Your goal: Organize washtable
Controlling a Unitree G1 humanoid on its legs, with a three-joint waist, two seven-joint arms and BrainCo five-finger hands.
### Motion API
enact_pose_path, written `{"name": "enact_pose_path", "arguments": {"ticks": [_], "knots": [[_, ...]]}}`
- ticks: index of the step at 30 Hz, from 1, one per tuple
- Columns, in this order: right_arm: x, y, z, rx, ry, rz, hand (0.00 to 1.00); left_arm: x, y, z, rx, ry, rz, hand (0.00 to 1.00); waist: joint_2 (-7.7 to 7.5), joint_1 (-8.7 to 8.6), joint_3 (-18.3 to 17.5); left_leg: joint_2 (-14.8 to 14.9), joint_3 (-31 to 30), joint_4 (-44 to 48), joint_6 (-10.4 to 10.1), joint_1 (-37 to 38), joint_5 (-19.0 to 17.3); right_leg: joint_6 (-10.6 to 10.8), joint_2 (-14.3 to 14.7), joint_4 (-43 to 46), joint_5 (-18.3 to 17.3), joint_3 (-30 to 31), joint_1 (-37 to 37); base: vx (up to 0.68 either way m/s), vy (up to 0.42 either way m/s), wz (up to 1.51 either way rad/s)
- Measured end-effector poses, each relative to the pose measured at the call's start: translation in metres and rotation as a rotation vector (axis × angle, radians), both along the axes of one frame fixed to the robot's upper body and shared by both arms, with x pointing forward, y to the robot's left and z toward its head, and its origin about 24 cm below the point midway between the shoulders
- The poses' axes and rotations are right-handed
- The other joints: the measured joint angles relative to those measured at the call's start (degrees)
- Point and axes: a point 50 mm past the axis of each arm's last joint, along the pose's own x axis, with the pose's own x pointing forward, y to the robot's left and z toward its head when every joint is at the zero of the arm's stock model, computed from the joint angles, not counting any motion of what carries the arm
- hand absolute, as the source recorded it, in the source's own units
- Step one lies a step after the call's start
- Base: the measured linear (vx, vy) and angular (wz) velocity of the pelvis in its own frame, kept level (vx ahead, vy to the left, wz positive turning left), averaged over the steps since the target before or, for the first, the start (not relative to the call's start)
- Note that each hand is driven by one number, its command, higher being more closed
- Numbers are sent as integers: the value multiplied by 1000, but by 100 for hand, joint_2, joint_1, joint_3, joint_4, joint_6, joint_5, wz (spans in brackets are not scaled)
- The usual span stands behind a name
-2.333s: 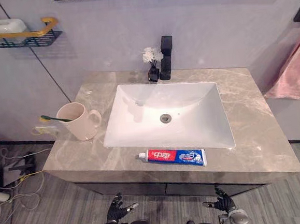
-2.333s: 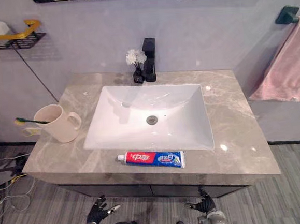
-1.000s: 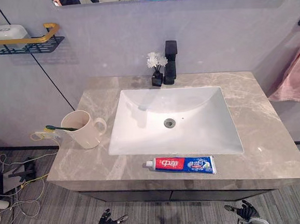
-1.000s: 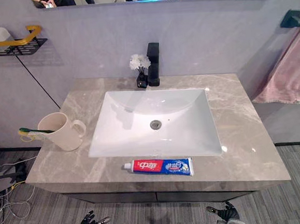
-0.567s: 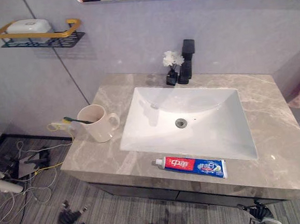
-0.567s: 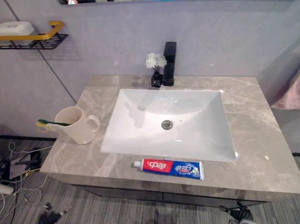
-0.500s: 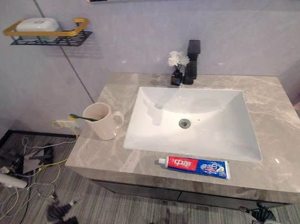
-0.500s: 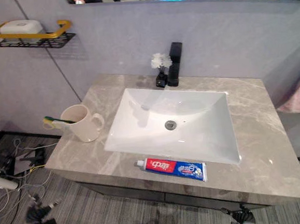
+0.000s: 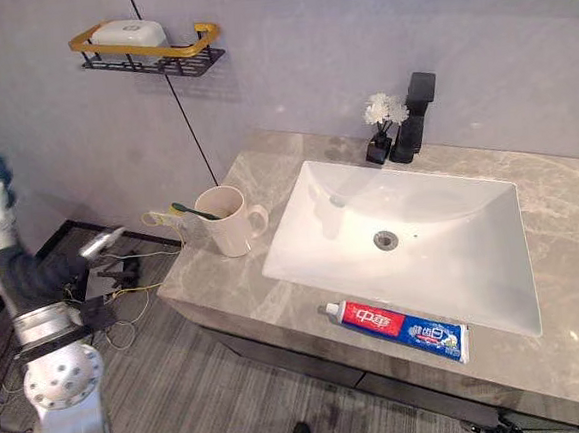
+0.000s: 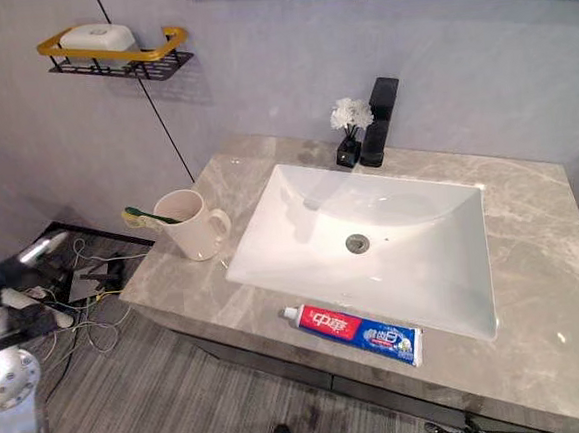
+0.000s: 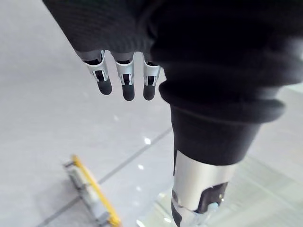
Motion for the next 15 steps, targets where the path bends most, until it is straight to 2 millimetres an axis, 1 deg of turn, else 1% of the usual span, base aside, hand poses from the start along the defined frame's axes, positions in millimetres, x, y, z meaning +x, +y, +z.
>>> {"name": "enact_pose_path", "arguments": {"ticks": [2,3,5,6,9,10,12,13,15], "knots": [[1,4,-1,11,3,26,0,4,-21,-3,33,20,-107,0,27,1,-24,18,-6,0,-1,-6,2,1,6,0,2,-2,-3,-39,4,2],[1,5,-1,12,5,33,0,5,-26,-4,50,29,-134,0,18,-1,-30,21,-6,0,-2,-11,3,9,8,1,8,-3,-9,0,0,0],[3,9,-2,19,9,64,0,10,-52,-8,100,65,-276,0,-7,-5,-95,35,13,4,-8,-74,10,24,16,18,22,18,-87,0,11,-5],[7,12,-3,25,6,87,0,11,-71,-10,153,88,-384,0,-33,-14,-108,48,37,10,-20,-105,22,13,24,16,44,38,-121,17,13,-10],[10,19,-4,36,3,116,0,16,-93,-18,232,135,-500,0,-124,-43,-138,66,85,9,-20,-123,22,11,36,14,47,90,-137,35,8,-9],[11,20,-4,37,1,120,0,18,-96,-20,242,151,-516,0,-143,-57,-138,68,91,10,-20,-131,22,10,38,14,48,97,-150,43,12,-5],[16,23,-4,40,-6,141,0,25,-105,-34,283,233,-561,0,-191,-151,-137,72,110,15,-20,-179,22,6,38,15,51,111,-197,0,0,0],[17,23,-3,41,-6,145,0,28,-108,-39,297,259,-574,0,-198,-161,-135,72,119,15,-20,-178,22,6,36,15,51,116,-200,7,22,-4],[18,25,-3,43,-12,147,0,34,-121,-60,342,364,-622,0,-220,-174,-135,75,170,14,-20,-165,22,5,29,15,53,152,-206,3,26,-8]]}}
